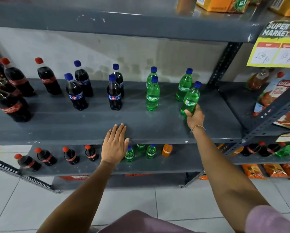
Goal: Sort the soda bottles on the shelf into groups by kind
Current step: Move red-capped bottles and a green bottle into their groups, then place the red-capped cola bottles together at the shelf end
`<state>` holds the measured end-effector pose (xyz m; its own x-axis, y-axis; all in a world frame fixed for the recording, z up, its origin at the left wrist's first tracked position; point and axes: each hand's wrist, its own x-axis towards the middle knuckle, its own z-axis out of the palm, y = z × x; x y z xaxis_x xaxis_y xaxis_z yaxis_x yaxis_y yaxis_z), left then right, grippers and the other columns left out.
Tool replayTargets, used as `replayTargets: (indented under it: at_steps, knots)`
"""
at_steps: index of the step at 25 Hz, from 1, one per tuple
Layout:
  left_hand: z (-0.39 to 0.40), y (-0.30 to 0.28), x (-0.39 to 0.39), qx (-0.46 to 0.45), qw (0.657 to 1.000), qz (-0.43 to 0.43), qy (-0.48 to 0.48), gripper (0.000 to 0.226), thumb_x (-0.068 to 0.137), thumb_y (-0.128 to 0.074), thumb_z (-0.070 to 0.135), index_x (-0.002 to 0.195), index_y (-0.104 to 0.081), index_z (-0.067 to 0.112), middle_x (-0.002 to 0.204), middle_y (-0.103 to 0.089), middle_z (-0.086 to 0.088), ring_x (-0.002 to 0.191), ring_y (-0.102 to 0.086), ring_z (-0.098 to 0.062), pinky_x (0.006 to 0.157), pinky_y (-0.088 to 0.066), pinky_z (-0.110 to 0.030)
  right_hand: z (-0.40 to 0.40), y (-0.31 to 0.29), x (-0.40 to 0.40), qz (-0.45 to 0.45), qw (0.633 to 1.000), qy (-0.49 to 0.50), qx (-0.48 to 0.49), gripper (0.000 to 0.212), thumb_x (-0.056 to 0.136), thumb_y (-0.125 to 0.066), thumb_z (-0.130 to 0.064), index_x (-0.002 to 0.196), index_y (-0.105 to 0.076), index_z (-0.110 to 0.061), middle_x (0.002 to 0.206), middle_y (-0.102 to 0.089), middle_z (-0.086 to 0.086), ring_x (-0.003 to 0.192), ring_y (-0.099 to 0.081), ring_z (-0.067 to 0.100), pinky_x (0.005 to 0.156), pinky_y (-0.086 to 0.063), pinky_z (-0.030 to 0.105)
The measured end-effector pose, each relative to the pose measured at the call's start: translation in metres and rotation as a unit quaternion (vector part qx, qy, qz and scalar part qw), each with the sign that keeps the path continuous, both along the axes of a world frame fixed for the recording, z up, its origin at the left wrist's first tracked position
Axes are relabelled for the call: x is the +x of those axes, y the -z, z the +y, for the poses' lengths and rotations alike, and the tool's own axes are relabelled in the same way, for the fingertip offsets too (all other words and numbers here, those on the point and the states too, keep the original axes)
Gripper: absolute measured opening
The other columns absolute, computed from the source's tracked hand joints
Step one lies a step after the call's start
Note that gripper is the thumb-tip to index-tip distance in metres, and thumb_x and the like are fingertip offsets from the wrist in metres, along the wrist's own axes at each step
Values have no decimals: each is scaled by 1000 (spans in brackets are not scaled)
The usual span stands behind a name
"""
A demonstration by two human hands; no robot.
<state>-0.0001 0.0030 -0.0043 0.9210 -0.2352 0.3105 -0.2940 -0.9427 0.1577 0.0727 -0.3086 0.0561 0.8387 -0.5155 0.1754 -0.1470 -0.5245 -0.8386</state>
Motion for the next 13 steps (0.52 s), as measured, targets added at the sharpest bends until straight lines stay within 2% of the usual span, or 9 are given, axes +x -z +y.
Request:
replayTargets:
  at_steps: [4, 8, 13]
  knots:
    - [-1, 0, 0, 1, 1000, 5, -6, 55, 95, -25, 34, 128, -52, -1, 134, -54, -16, 126, -48, -35, 103, -39, -48, 3, 1, 8, 0, 1000, -21, 12, 36, 84, -61, -4, 118, -51, -4, 114, -62, 19, 106, -56, 30, 80, -34, 16]
    - [1, -1, -1, 1, 1000, 19, -6, 62, 99, -12, 38, 131, -50, 1, 136, -53, -15, 128, -46, -33, 105, -37, -47, 4, 4, 10, -16, 1000, -11, 22, 35, 80, -67, -8, 112, -54, -1, 109, -64, 21, 102, -57, 33, 69, -32, 10]
    - [1, -2, -1, -3, 1000, 28, -6, 64, 100, -9, 39, 132, -48, 1, 137, -52, -15, 130, -43, -33, 107, -35, -47, -1, 1, 10, 3, 999, -20, 27, 49, 74, -76, -20, 113, -52, -2, 111, -65, 19, 103, -59, 31, 79, -39, 23]
